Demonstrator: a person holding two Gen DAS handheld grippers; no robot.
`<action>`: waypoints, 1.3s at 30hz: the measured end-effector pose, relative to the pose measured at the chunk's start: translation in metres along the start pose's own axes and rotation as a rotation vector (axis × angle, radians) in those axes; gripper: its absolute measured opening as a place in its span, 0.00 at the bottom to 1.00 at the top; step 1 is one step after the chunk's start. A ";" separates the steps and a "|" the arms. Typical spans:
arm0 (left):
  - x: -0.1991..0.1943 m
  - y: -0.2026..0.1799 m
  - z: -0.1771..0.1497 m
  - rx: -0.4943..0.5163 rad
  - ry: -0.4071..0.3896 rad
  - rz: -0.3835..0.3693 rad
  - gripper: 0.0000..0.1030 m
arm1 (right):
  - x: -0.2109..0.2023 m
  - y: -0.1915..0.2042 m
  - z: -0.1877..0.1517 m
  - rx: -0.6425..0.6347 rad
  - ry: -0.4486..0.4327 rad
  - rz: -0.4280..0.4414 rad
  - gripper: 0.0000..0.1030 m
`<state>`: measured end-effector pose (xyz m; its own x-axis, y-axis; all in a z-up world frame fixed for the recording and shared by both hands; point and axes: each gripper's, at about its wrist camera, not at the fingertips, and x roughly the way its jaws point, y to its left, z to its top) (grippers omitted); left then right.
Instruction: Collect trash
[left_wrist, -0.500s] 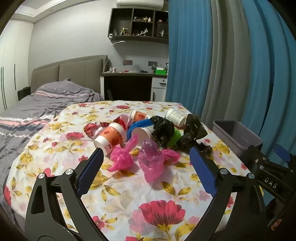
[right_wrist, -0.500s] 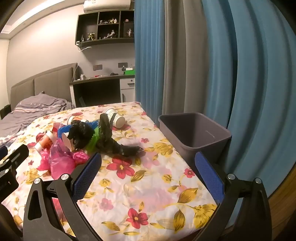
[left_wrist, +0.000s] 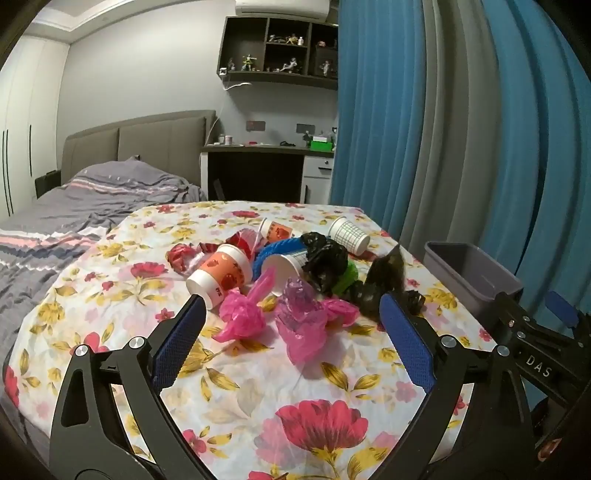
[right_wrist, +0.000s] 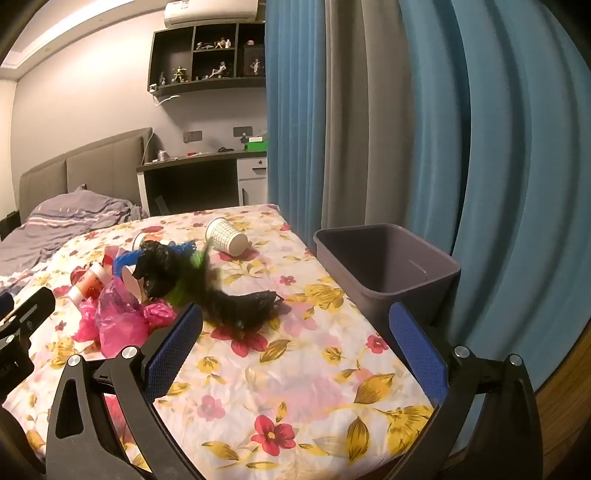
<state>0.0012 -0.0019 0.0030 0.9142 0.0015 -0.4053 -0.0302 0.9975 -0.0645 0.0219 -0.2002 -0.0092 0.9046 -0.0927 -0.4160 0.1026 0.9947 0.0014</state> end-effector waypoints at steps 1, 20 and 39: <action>-0.001 -0.001 -0.001 -0.002 0.001 0.001 0.91 | -0.001 -0.001 0.001 0.001 0.001 -0.001 0.95; 0.002 -0.001 -0.009 -0.014 0.002 -0.003 0.91 | -0.004 -0.005 -0.001 0.008 -0.011 -0.011 0.95; 0.002 -0.002 -0.009 -0.019 0.001 -0.003 0.91 | -0.005 -0.006 0.000 0.014 -0.020 -0.013 0.95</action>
<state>-0.0005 -0.0041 -0.0062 0.9139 -0.0014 -0.4060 -0.0352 0.9960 -0.0826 0.0167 -0.2061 -0.0067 0.9113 -0.1064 -0.3978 0.1196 0.9928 0.0086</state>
